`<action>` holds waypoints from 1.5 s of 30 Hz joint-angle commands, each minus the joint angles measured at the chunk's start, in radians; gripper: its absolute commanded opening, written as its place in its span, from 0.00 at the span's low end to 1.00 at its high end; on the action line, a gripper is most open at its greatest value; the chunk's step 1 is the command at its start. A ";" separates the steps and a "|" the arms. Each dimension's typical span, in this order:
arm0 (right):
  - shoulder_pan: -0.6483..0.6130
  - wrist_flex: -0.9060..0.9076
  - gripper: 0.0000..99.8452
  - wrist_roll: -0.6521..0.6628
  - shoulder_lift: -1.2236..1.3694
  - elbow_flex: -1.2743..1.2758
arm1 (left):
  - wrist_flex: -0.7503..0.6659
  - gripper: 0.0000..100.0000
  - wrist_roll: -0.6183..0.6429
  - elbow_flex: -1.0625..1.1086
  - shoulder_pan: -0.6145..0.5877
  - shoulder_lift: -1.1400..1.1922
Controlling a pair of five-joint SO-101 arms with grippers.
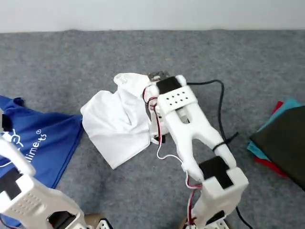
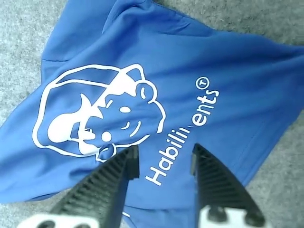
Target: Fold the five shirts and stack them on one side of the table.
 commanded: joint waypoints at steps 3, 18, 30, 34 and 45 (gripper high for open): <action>-0.004 -0.171 0.29 -0.021 0.117 -0.006 | 0.018 0.19 -0.006 -0.002 0.009 -0.051; -0.016 -0.124 0.29 -0.140 0.300 -0.245 | 0.018 0.19 -0.005 -0.002 0.006 -0.051; -0.031 -0.013 0.29 -0.141 0.335 -0.388 | 0.011 0.19 -0.006 -0.002 0.008 -0.051; -0.059 -0.059 0.29 -0.141 0.414 -0.394 | 0.003 0.19 -0.006 0.016 0.008 -0.051; -0.068 -0.143 0.28 -0.141 0.492 -0.394 | -0.025 0.19 -0.008 0.077 0.006 -0.052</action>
